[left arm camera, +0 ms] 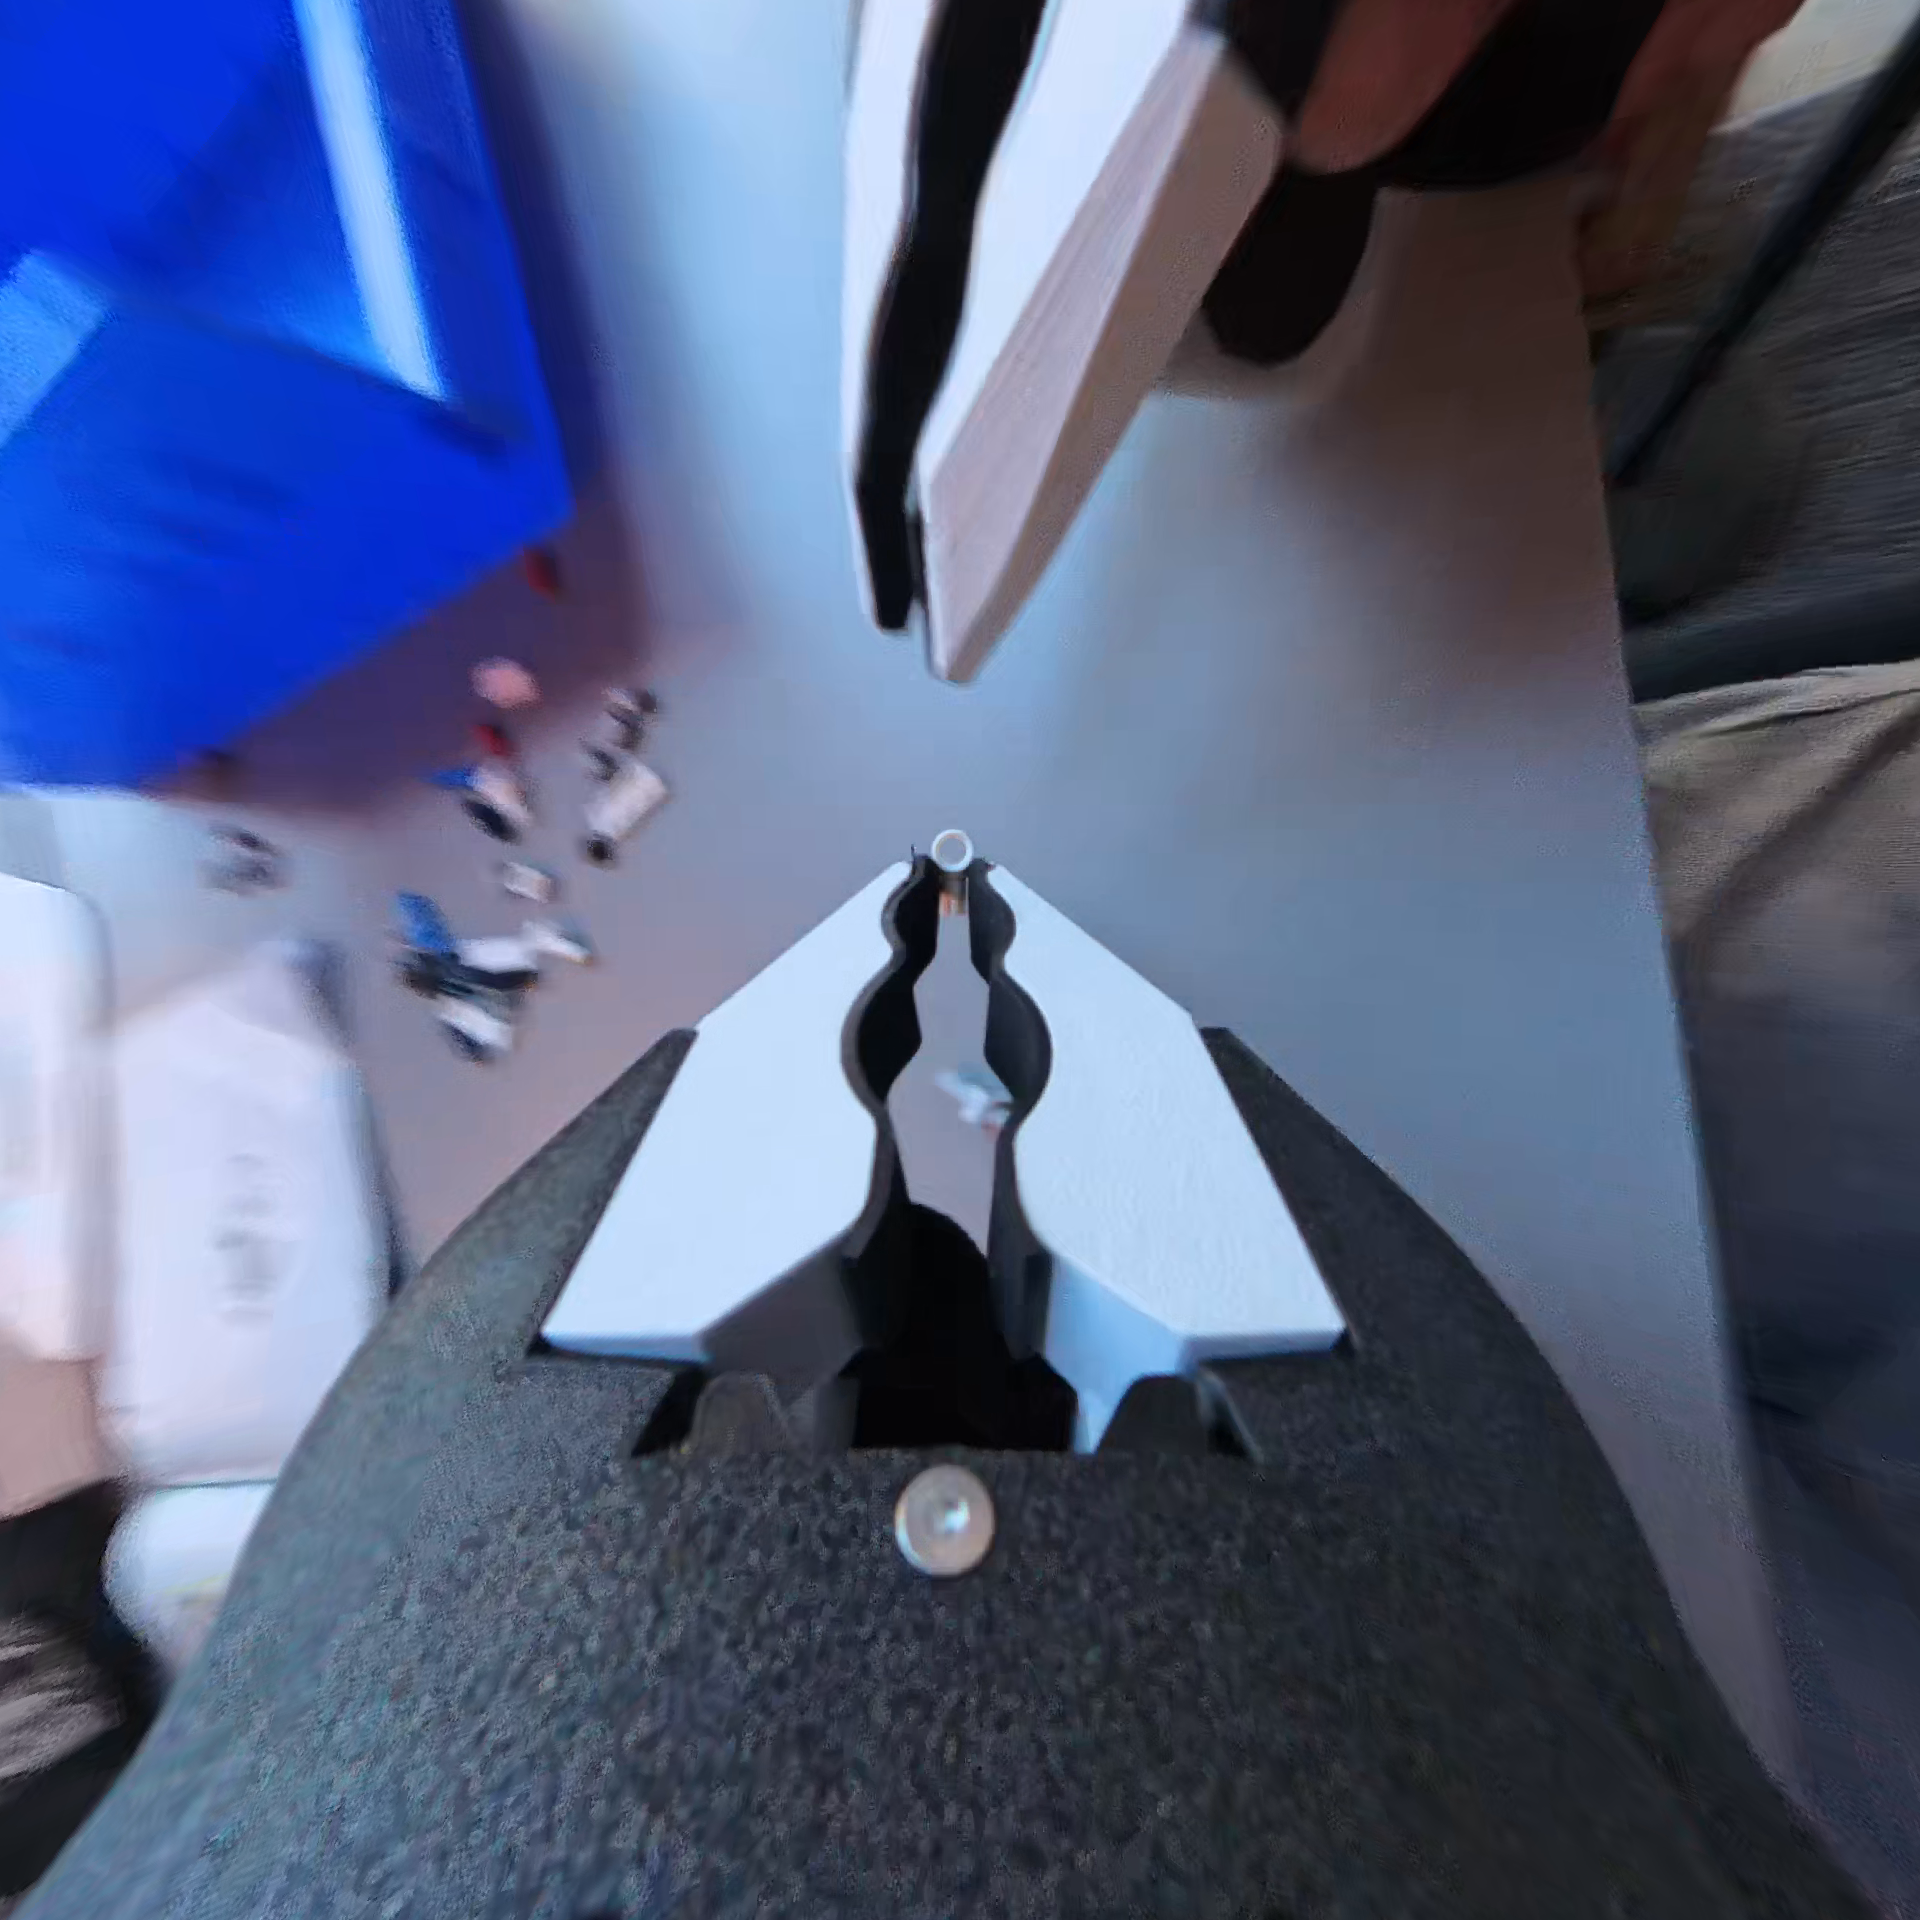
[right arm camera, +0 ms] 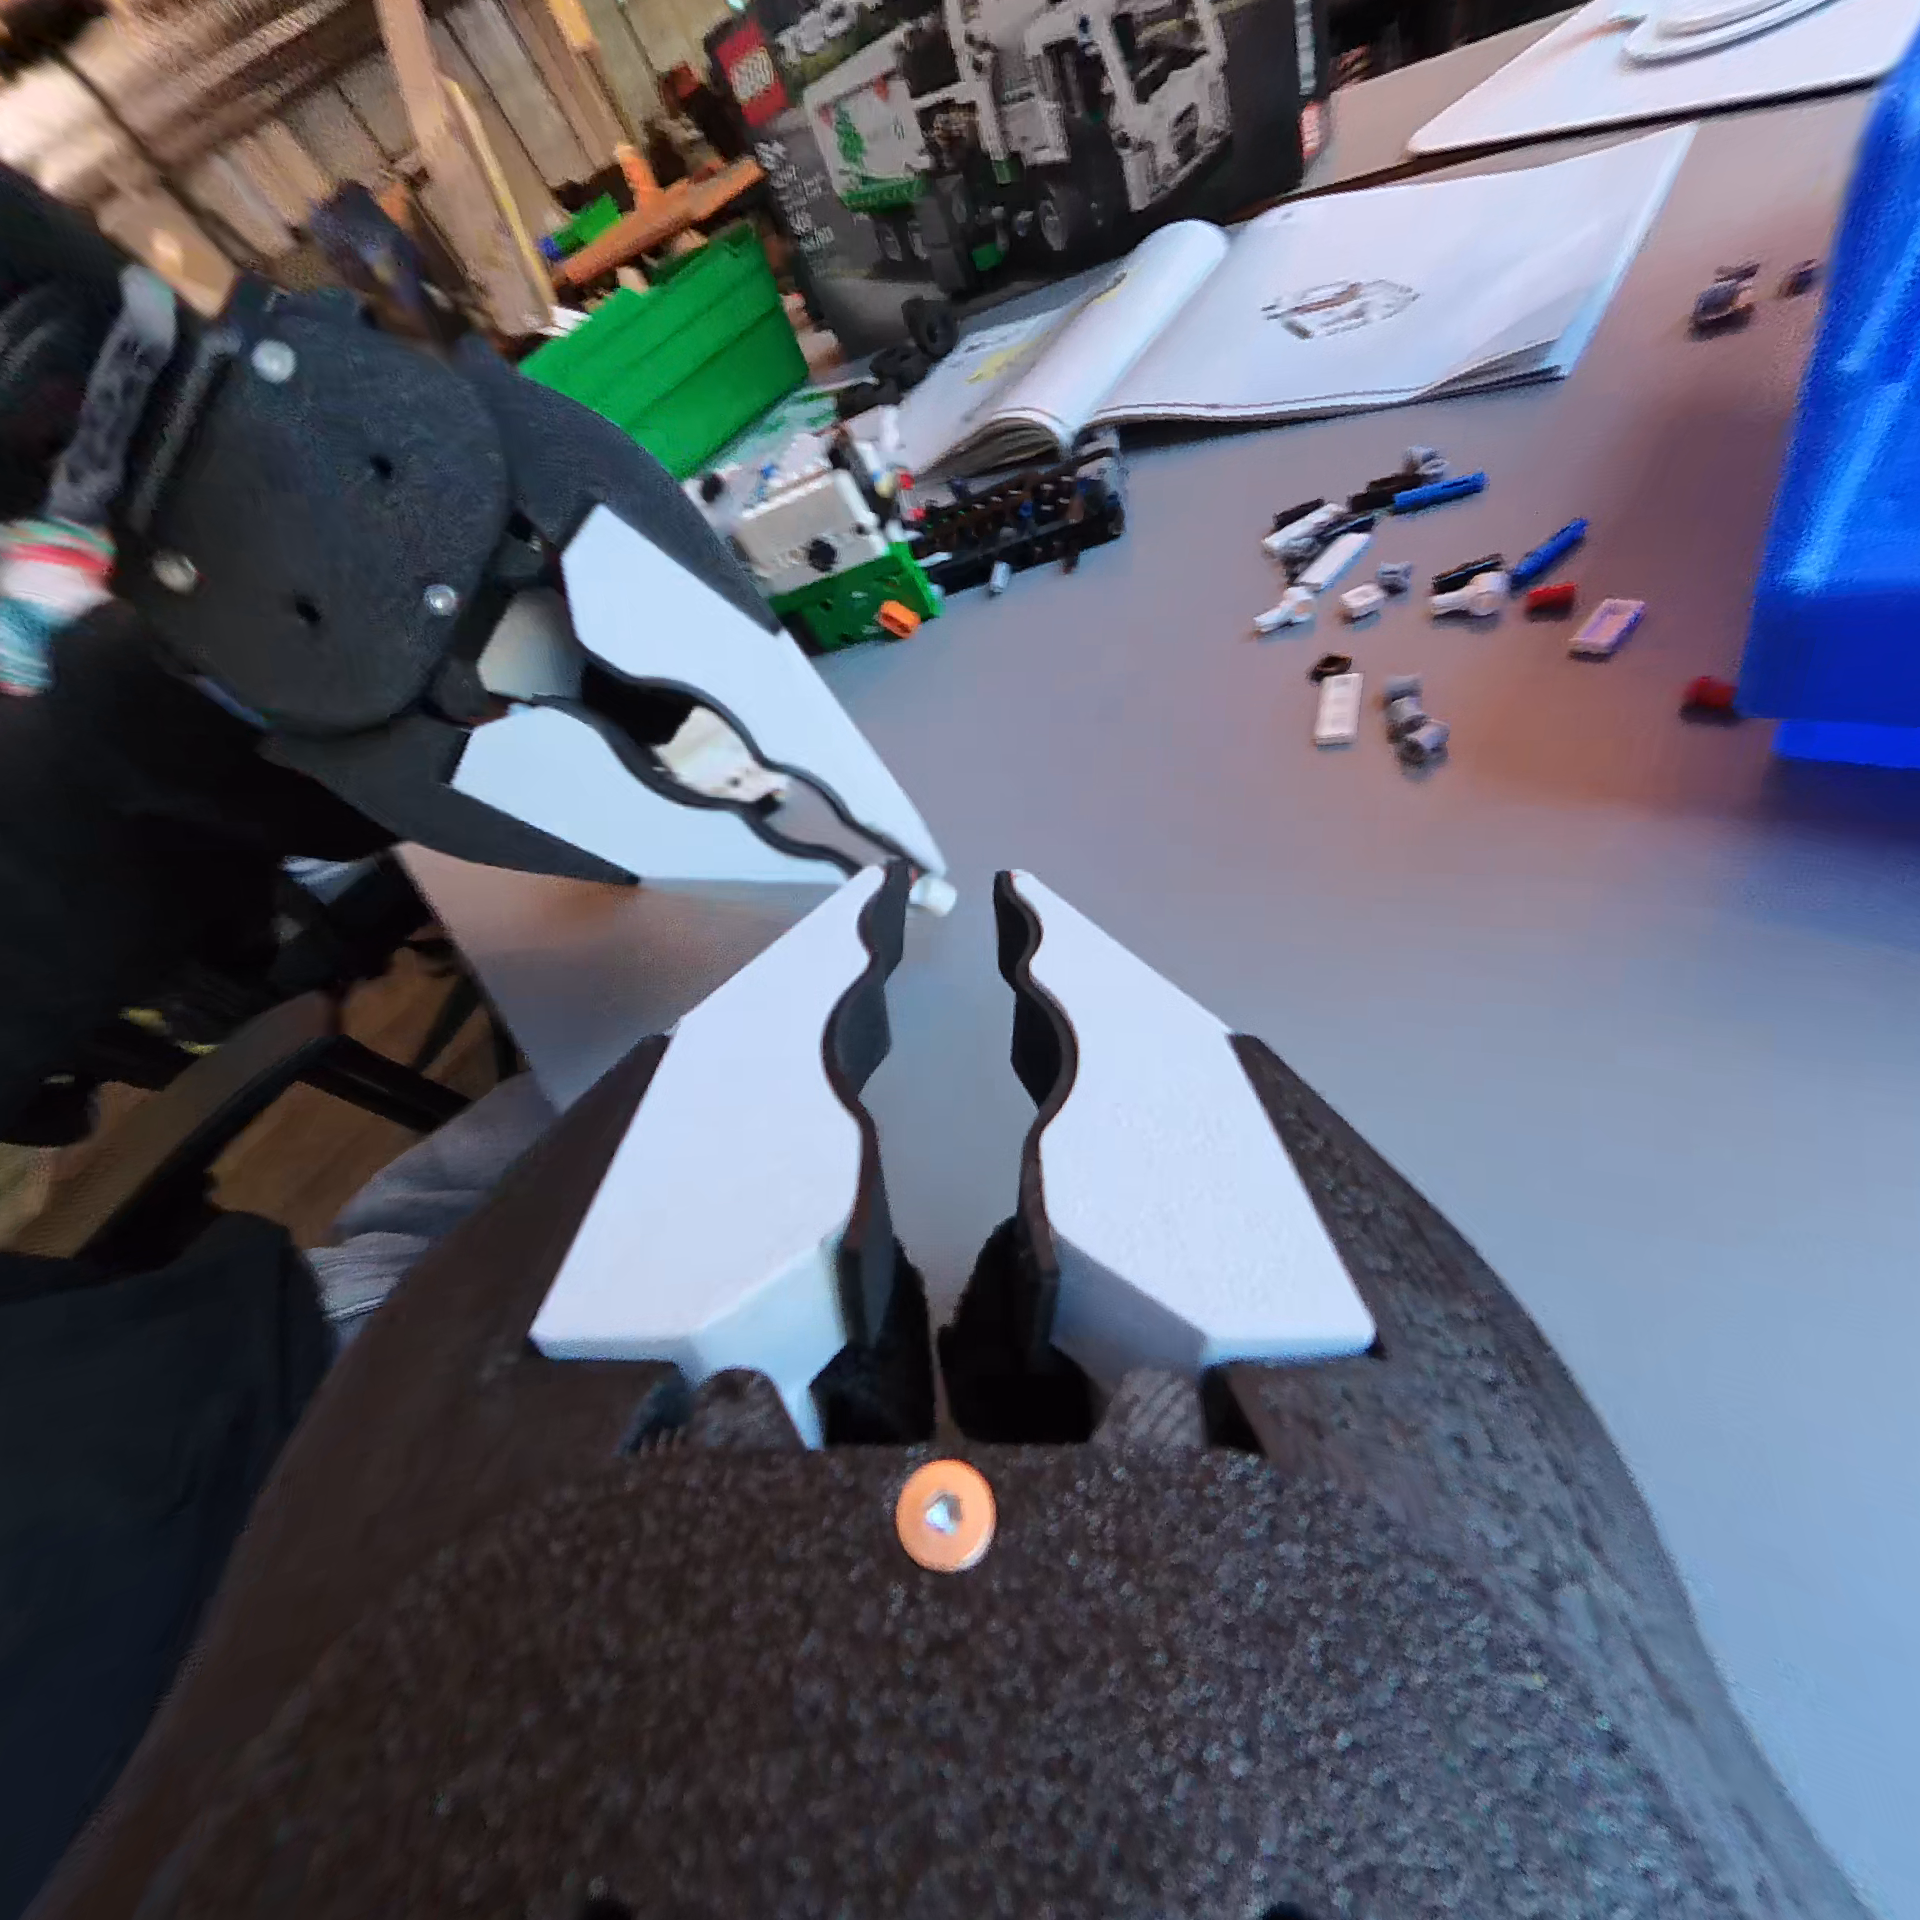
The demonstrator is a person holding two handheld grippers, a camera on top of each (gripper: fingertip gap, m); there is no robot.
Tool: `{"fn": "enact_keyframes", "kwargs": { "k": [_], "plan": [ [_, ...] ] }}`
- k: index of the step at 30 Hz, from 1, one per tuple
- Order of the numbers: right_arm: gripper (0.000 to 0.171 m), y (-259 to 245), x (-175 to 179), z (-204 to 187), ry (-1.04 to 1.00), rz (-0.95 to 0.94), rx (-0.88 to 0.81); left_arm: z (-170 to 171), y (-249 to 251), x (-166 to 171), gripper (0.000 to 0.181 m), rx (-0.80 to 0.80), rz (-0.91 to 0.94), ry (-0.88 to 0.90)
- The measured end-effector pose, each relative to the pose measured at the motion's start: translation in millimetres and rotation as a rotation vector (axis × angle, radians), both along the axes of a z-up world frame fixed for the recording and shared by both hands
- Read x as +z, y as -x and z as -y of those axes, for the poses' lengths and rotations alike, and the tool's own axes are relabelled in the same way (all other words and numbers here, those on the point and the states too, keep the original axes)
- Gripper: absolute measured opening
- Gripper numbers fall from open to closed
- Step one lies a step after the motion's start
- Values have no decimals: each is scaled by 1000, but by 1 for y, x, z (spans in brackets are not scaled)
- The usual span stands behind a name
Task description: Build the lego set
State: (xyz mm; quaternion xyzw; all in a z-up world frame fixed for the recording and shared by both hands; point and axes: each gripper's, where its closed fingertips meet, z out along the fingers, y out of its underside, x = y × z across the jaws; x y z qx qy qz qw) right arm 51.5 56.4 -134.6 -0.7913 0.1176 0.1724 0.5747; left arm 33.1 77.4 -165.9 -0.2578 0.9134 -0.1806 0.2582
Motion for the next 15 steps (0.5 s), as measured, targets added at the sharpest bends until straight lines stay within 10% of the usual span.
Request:
{"fn": "enact_keyframes", "kwargs": {
  "k": [5, 15],
  "plan": [
    [23, 23, 20, -6, -109, -191, 117, 1, 5, 47, 4, -155, 431, -113],
    [19, 39, 37, -16, -227, -175, 163, 6, 17, 59, 4, -158, 516, -113]
  ]
}}
